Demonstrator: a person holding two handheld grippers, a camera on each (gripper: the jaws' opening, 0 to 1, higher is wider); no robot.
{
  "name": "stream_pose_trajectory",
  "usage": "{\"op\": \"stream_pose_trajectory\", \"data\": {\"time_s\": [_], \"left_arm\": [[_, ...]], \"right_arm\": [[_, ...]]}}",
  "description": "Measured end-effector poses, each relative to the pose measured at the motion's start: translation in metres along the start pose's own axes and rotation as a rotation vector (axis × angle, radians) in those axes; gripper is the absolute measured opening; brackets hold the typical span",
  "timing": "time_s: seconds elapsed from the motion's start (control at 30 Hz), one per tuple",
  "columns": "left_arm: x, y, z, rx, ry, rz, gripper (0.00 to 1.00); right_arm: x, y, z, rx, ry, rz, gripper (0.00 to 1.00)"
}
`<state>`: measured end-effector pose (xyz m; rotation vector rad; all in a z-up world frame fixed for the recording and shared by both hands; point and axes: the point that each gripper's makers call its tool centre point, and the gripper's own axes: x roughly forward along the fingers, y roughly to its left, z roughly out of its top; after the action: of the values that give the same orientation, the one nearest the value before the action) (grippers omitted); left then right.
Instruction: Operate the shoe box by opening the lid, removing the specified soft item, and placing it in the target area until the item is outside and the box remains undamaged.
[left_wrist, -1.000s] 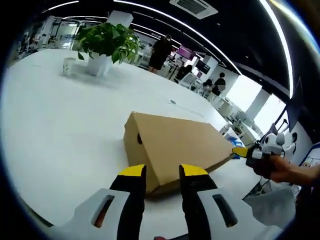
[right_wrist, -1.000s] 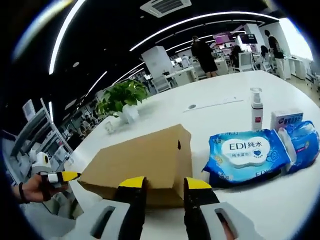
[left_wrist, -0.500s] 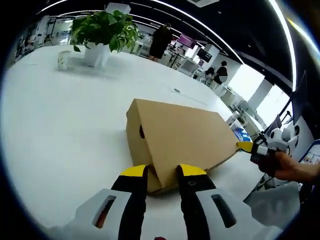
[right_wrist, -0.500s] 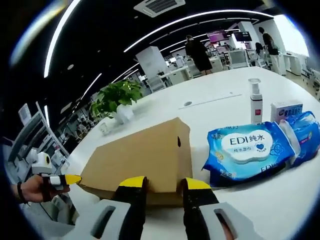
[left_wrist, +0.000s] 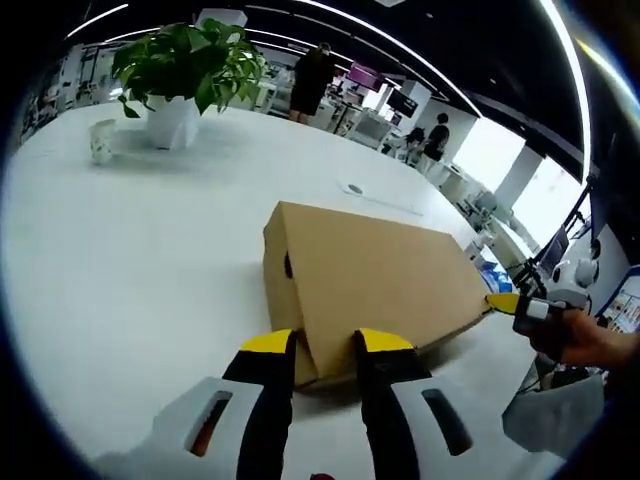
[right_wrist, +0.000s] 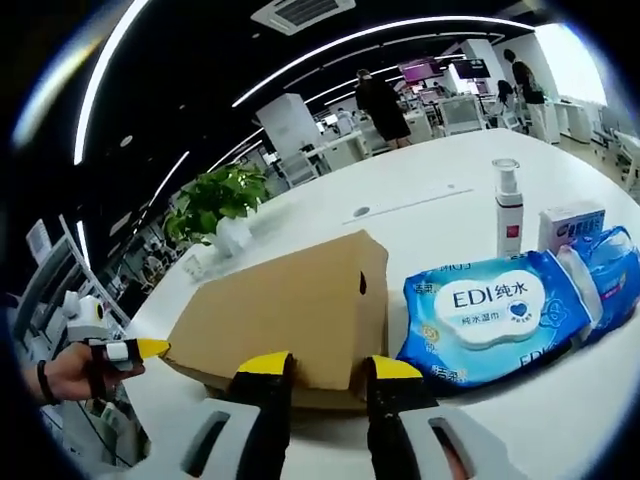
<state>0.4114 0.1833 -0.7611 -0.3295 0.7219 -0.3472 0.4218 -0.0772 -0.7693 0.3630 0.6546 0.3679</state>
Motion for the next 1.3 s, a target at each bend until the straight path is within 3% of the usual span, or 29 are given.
{"op": "stream_pose_trajectory", "data": {"time_s": [0.17, 0.67, 1.03, 1.3], "left_arm": [[0.007, -0.003, 0.005, 0.013, 0.01, -0.003, 0.23], [0.002, -0.004, 0.005, 0.028, -0.002, 0.012, 0.21], [-0.029, 0.001, 0.013, -0.005, -0.102, 0.033, 0.3], [-0.051, -0.018, 0.007, 0.064, -0.121, 0.024, 0.4]], "right_arm": [[0.002, -0.005, 0.003, 0.004, 0.002, -0.012, 0.26], [0.001, -0.011, 0.005, -0.008, 0.017, 0.009, 0.26], [-0.047, -0.044, 0.016, -0.008, -0.057, -0.005, 0.38], [-0.099, -0.074, 0.021, -0.001, -0.136, -0.069, 0.44]]}}
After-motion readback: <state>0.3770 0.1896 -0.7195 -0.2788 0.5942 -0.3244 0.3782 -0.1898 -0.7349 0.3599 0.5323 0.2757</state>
